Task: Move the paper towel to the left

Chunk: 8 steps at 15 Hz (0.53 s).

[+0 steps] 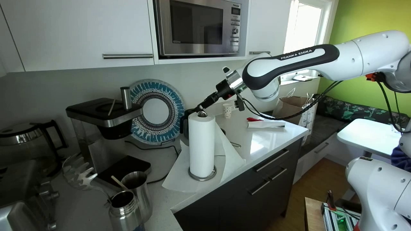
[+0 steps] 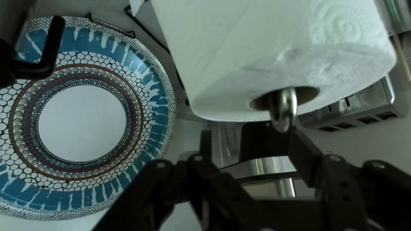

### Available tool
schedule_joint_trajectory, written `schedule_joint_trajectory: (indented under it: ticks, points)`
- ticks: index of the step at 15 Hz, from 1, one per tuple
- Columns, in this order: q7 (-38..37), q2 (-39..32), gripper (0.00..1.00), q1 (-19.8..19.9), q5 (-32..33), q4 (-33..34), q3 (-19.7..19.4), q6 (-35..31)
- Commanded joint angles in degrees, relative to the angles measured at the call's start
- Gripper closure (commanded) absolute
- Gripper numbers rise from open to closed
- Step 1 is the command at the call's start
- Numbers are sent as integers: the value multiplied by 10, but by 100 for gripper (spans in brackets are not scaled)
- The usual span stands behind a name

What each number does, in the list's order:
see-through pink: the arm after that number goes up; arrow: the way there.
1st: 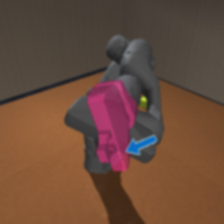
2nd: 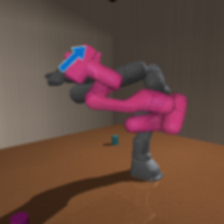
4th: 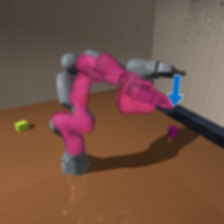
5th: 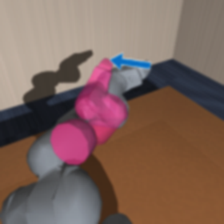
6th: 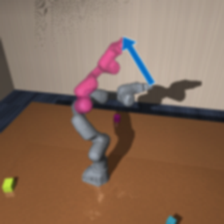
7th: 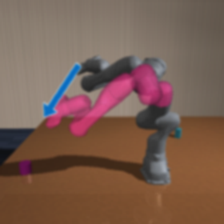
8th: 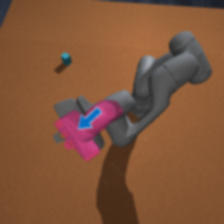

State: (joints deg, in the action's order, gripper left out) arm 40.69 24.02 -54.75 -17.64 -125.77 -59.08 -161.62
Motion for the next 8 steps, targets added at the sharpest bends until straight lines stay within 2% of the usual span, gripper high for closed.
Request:
schedule_joint_trajectory:
  ticks: [1,3,6,7,8]
  points:
    - [-13,-3,3,11,-8,9,15,-1]
    - [-25,0,0,24,-5,17,32,2]
    - [-59,13,0,69,7,21,97,9]
    - [-31,-1,0,47,-10,23,68,2]
    - [-37,0,0,60,-12,25,88,3]
